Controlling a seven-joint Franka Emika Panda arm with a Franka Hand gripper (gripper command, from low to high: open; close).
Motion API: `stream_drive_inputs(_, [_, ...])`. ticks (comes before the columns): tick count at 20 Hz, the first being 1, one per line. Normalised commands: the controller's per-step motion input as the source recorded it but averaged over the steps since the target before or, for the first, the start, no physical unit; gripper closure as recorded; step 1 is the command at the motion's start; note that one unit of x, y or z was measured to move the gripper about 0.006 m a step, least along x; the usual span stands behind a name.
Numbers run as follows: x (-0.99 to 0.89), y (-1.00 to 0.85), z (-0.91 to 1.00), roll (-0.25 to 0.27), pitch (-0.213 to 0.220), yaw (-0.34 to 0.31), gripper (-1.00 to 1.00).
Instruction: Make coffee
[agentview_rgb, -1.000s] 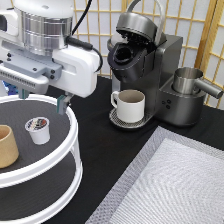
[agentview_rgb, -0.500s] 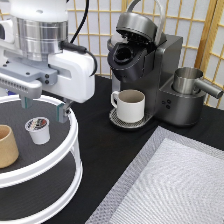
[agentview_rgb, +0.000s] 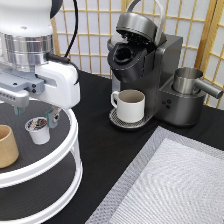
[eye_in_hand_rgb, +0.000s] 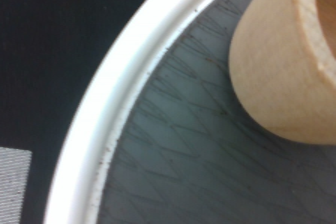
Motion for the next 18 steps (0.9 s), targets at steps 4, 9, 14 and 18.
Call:
stream_drive_inputs(4, [-0.05, -0.11, -0.15, 0.027, -0.139, -0.003, -1.0])
stream_drive_inputs(9, [-0.24, -0.22, -0.33, 0.076, -0.088, -0.003, -1.0])
stream_drive_inputs(14, [-0.46, -0.08, -0.15, 0.094, -0.066, 0.0, -1.0])
stream_drive_inputs(18, [-0.25, 0.0, 0.09, 0.076, -0.041, 0.0, 1.0])
